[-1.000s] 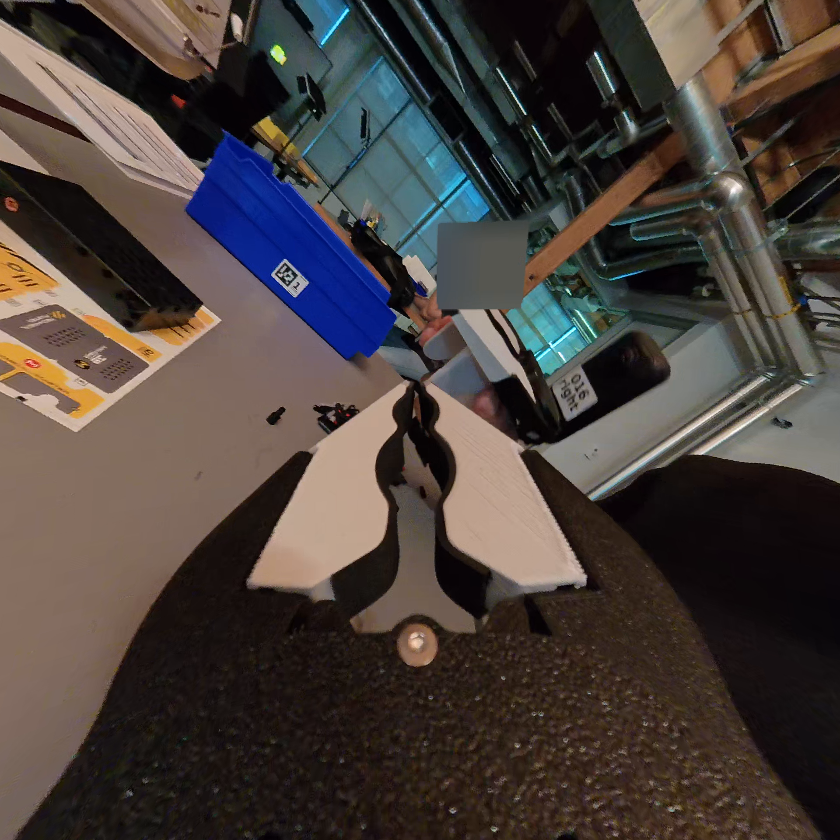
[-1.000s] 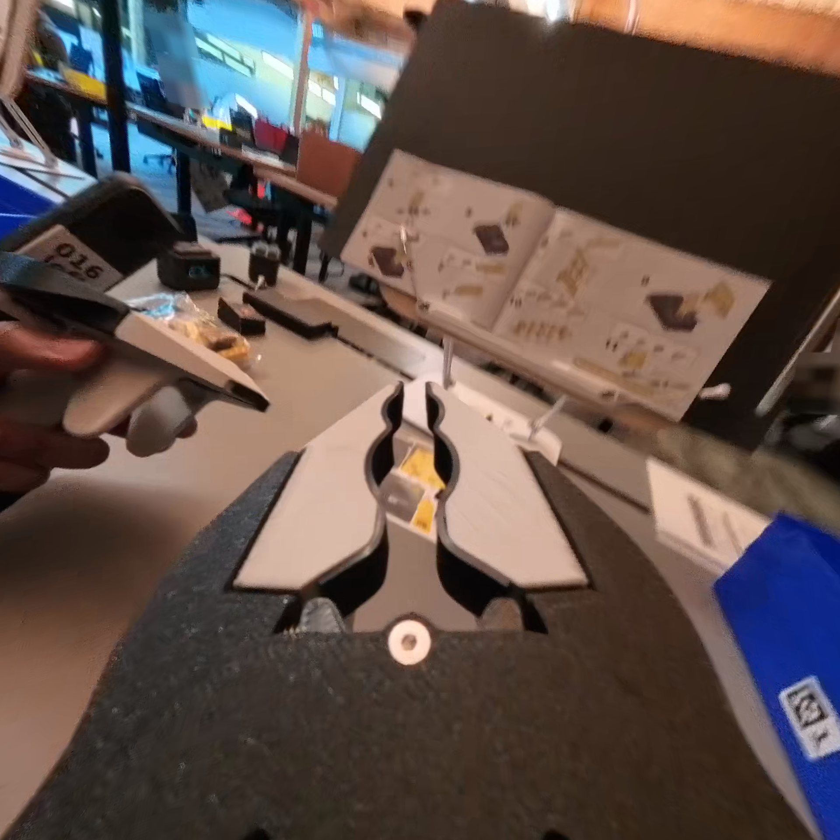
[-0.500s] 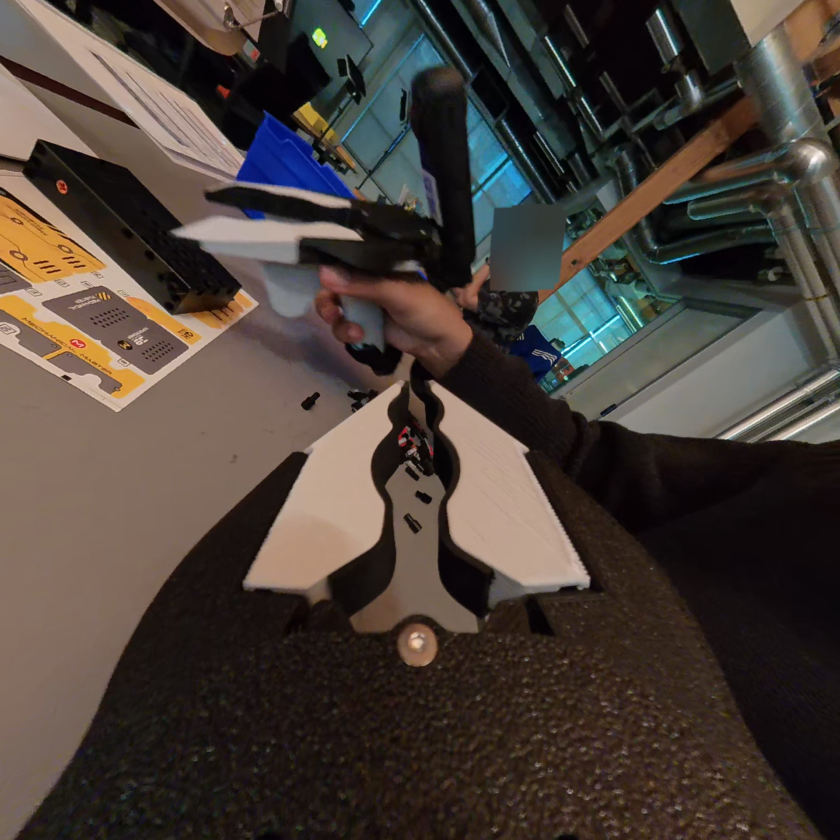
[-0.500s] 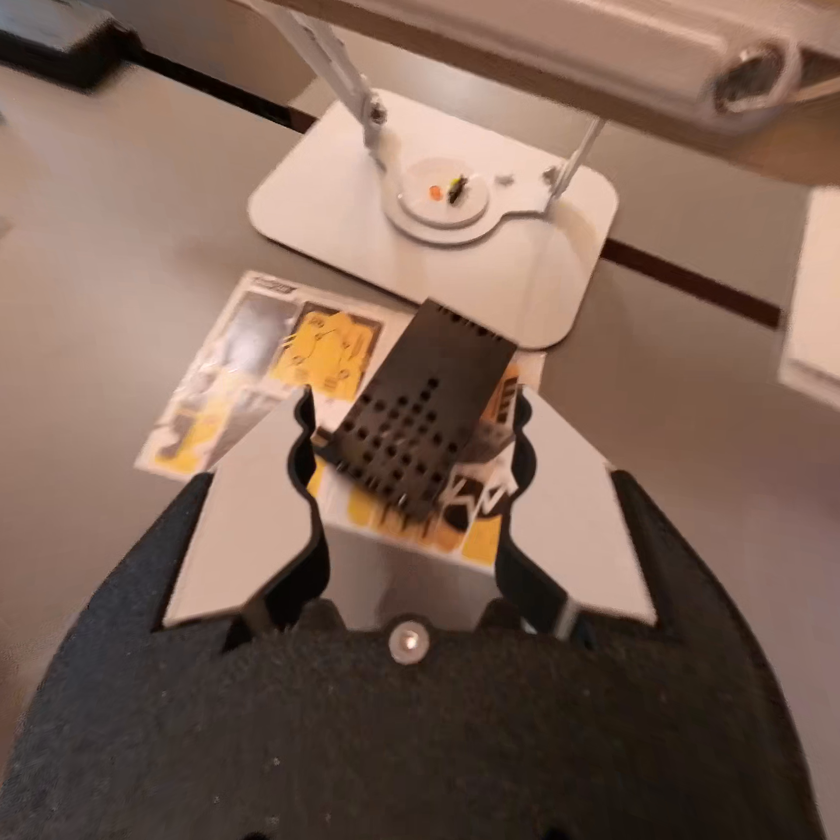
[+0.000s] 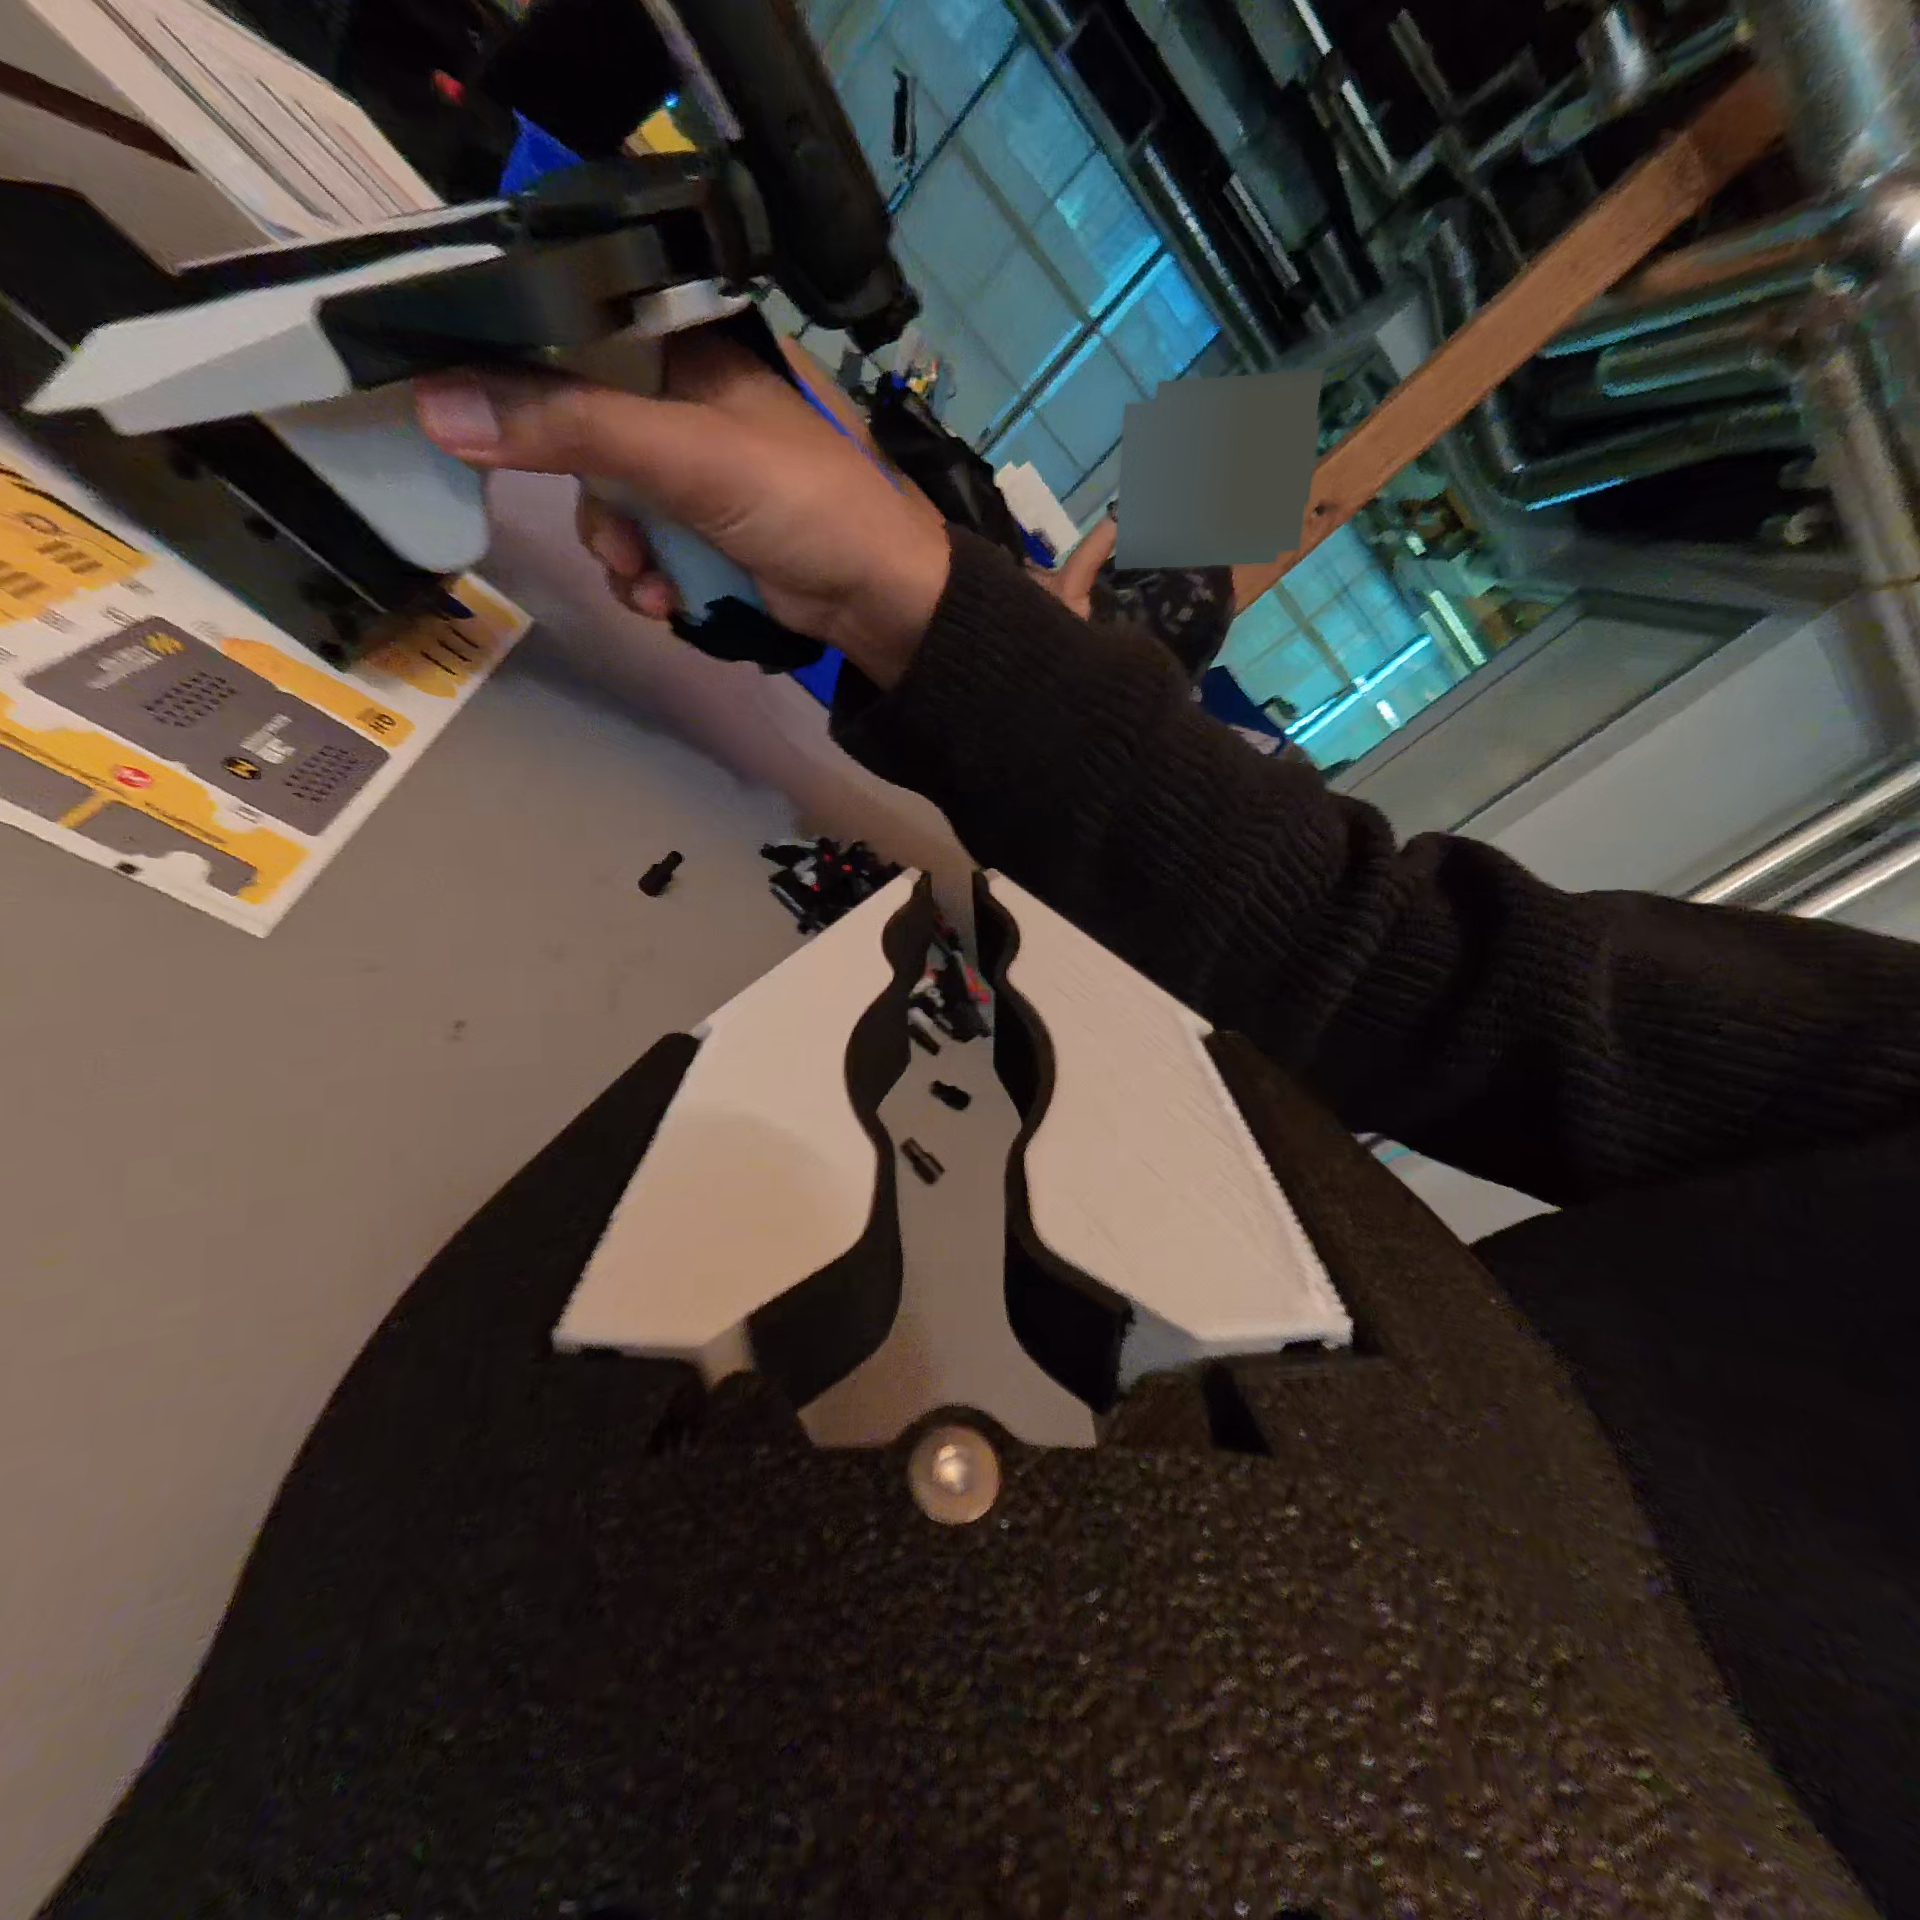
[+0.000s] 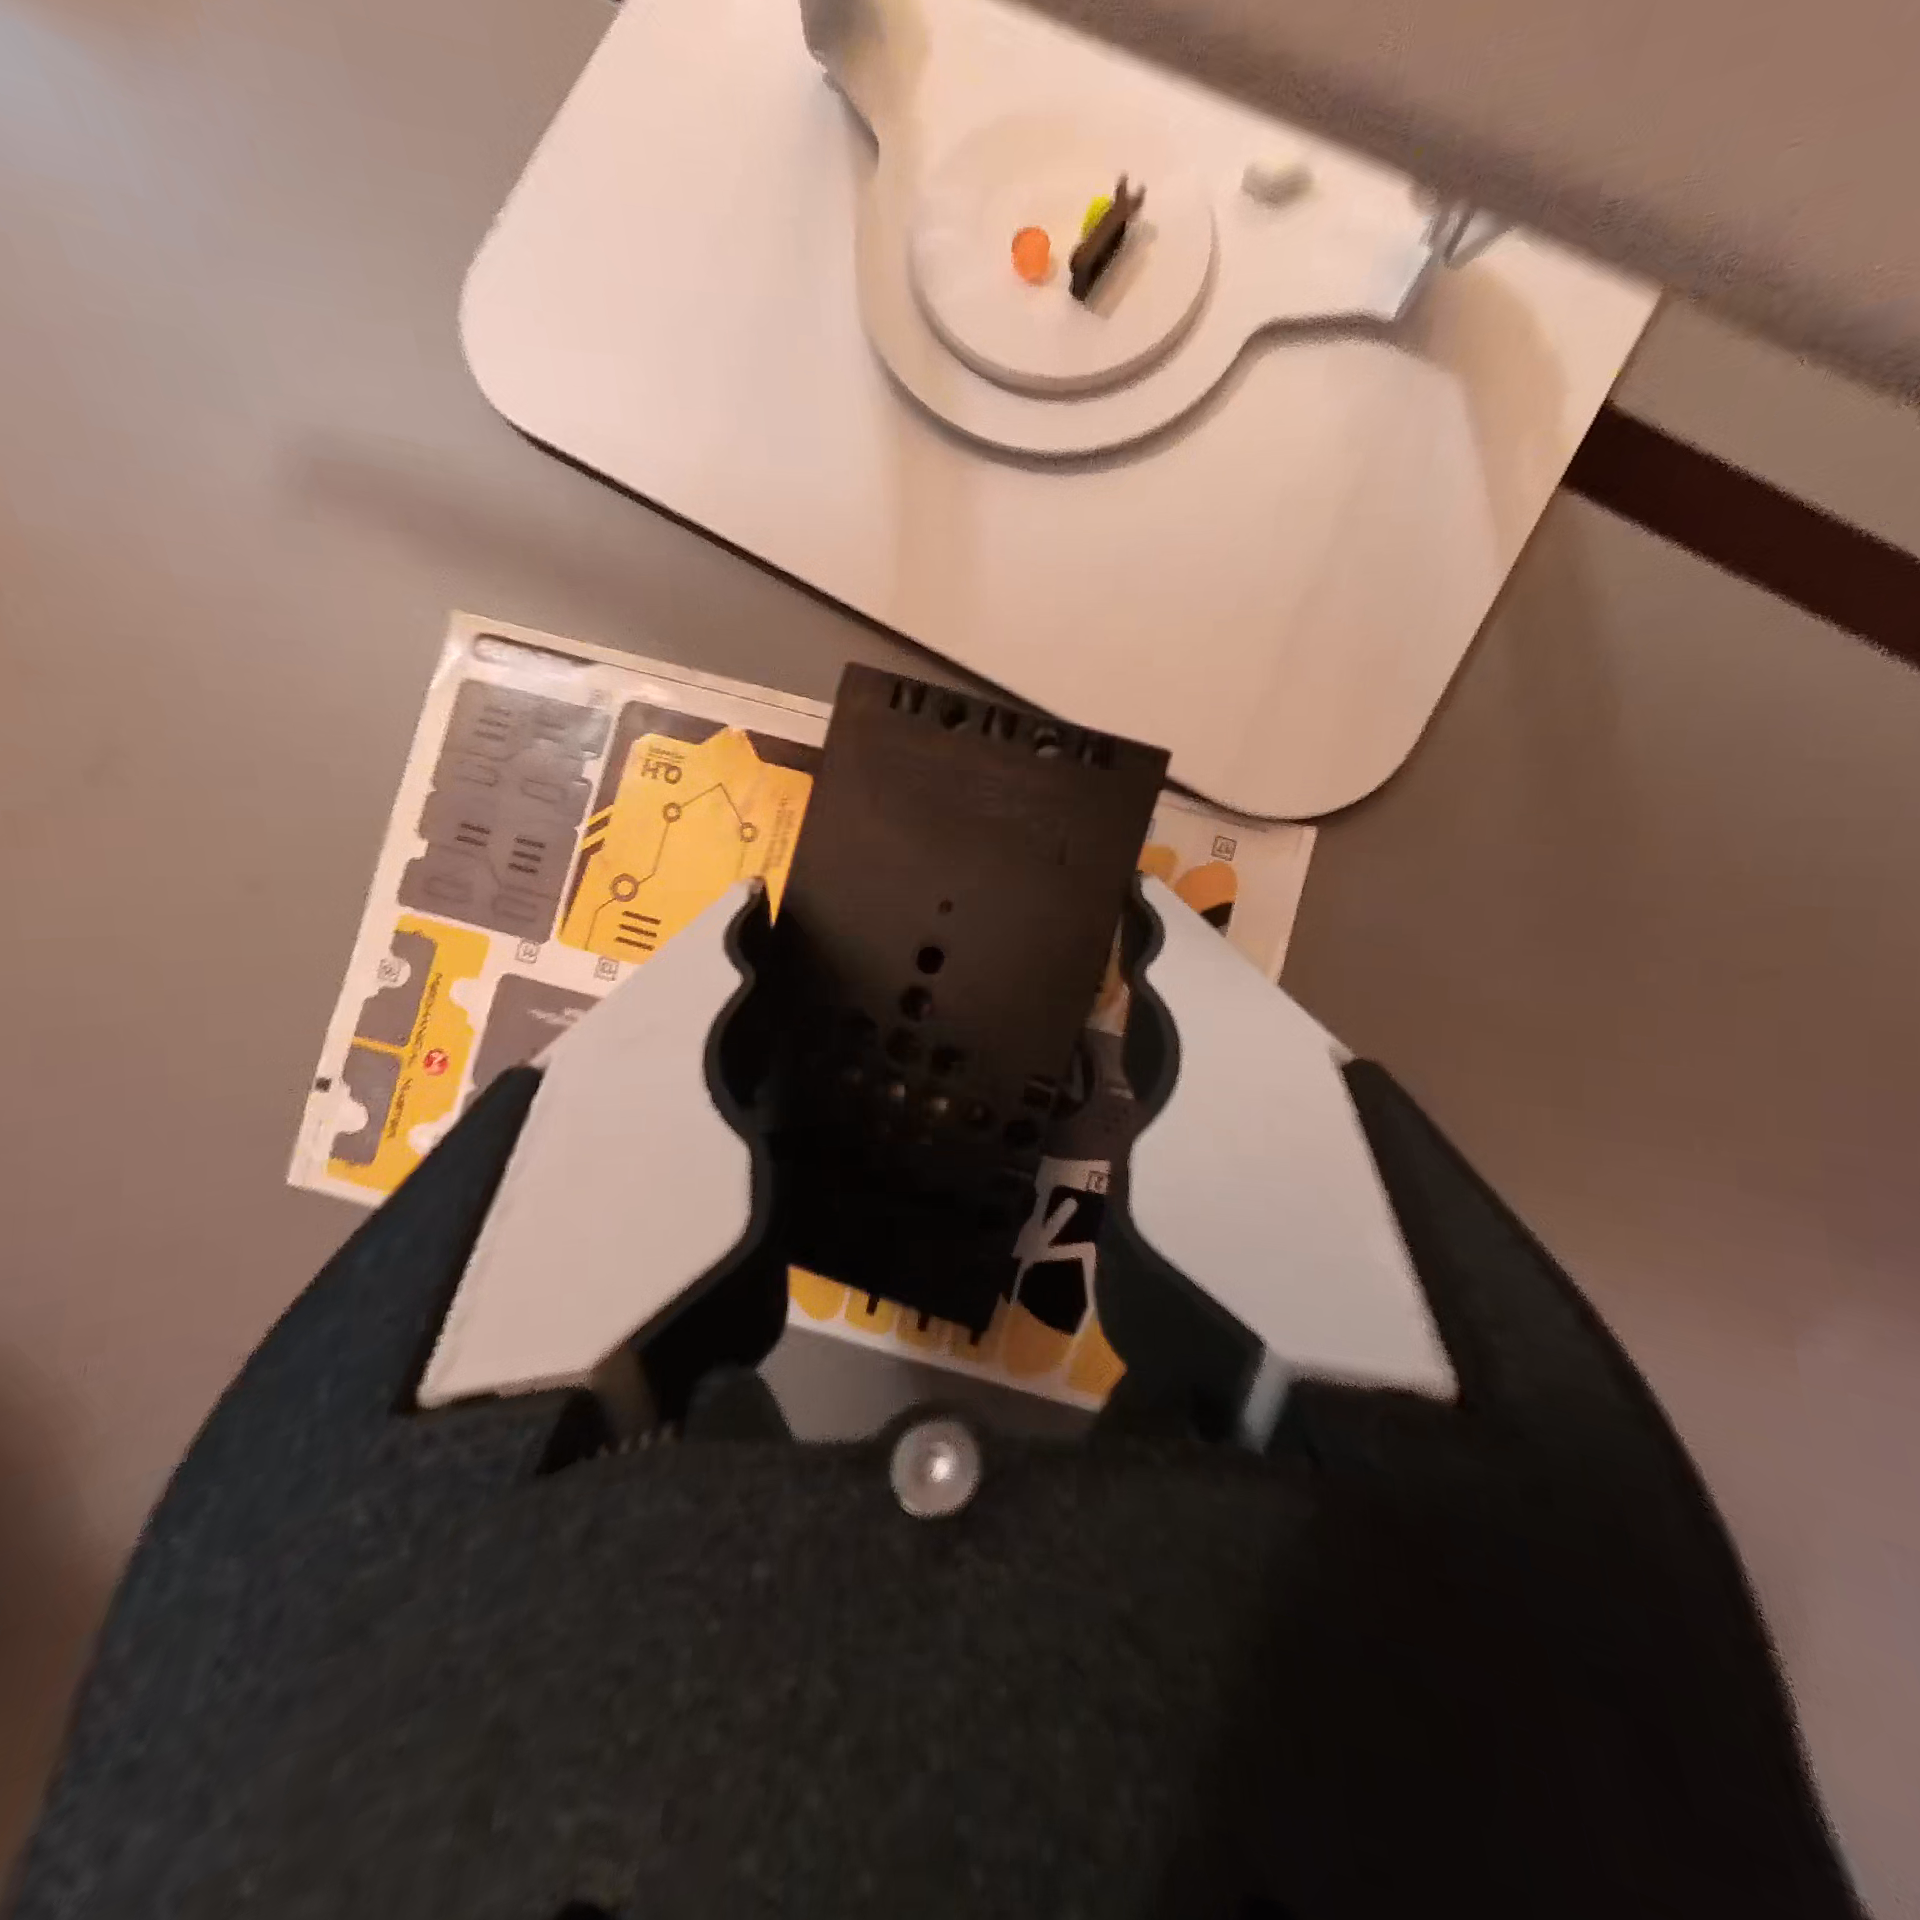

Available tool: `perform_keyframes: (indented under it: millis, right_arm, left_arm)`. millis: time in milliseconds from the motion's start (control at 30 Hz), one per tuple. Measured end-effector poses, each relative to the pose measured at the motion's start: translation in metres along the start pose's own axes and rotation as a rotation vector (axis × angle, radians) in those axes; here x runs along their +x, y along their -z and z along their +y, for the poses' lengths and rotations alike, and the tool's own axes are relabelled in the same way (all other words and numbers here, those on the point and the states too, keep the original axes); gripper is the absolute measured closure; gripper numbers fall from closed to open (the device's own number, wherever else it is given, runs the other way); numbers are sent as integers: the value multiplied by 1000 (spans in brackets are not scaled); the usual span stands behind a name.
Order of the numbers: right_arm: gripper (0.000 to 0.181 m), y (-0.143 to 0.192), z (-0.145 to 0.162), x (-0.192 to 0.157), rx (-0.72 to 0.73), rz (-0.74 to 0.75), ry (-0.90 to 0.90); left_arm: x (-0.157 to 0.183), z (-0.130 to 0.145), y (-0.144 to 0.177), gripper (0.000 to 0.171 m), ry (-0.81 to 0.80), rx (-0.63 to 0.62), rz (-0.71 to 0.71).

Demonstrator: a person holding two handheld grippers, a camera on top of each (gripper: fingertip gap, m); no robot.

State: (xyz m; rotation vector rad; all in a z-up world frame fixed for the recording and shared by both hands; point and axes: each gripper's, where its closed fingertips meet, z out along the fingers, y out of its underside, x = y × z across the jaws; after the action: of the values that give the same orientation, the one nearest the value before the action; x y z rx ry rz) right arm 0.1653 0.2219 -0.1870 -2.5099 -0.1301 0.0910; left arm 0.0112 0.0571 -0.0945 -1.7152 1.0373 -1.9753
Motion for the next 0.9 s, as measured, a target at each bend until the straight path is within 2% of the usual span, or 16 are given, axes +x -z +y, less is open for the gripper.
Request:
perform_keyframes:
  millis: [133,233,333,400,500,600,700,767,900]
  right_arm:
    - [115,33,-11,-23,67,-44,127]
    - [115,57,-3,-66,50,-177,293]
    - [115,74,28,-131,7,-415,607]
    - [115,82,54,-173,-19,-563,747]
    - [115,86,89,-215,-96,-679,907]
    - [115,83,109,-236,-124,-706,1041]
    - [114,75,115,-238,-114,-673,1069]
    - [114,73,110,-235,-54,-618,1028]
    - [107,103,89,-227,110,-584,720]
  left_arm:
    - [-7,-9,7,165,-45,34,-63]
    - [-7,-38,26,164,-75,180,-103]
    - [-9,-81,71,165,-122,473,-193]
    - [-10,-98,98,165,-113,600,-213]
    - [-15,-107,115,165,-74,650,-197]
    - [-21,-105,115,165,-61,640,-200]
    - [-22,-98,104,164,-64,578,-194]
    - [-19,-94,96,164,-54,544,-164]
    - [-7,-93,89,165,-40,537,-77]
